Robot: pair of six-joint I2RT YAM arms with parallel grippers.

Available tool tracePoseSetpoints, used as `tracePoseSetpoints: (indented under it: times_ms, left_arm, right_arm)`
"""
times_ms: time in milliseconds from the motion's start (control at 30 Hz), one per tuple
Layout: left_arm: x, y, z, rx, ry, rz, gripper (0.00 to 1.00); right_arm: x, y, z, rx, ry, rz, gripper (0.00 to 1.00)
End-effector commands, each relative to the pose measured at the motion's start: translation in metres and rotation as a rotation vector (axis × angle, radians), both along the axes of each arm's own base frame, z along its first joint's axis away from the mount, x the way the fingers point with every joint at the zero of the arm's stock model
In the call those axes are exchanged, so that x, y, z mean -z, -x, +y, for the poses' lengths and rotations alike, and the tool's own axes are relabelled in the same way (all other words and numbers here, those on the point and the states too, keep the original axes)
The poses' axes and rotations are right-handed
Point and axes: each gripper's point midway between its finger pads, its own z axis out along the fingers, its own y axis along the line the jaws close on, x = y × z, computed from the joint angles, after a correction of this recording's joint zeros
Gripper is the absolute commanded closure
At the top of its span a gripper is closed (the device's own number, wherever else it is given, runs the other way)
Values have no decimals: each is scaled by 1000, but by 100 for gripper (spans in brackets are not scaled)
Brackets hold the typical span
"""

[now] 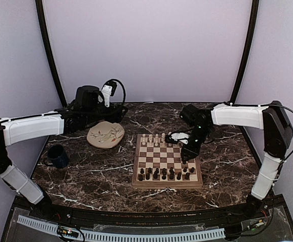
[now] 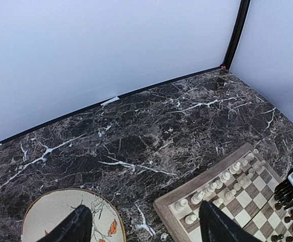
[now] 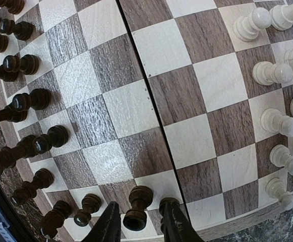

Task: Set up the chess pieces on the board
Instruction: Pick up the rook from the chessboard, then place the rook at a8.

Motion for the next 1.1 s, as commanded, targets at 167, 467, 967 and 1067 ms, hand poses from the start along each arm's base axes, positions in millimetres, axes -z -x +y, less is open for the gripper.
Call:
tracePoseSetpoints:
  times_ms: [167, 467, 967, 1067]
  left_arm:
    - [-10, -3, -2, 2, 16, -9, 25]
    - [-10, -3, -3, 4, 17, -10, 25]
    - [-11, -2, -3, 7, 22, -8, 25]
    - [-11, -2, -4, 8, 23, -5, 25]
  right_arm:
    - [6, 7, -3, -8, 16, 30, 73]
    - [11, 5, -7, -3, 44, 25, 72]
    - [-43, -2, 20, -44, -112, -13, 84]
    - [-55, -1, 20, -54, -134, -38, 84]
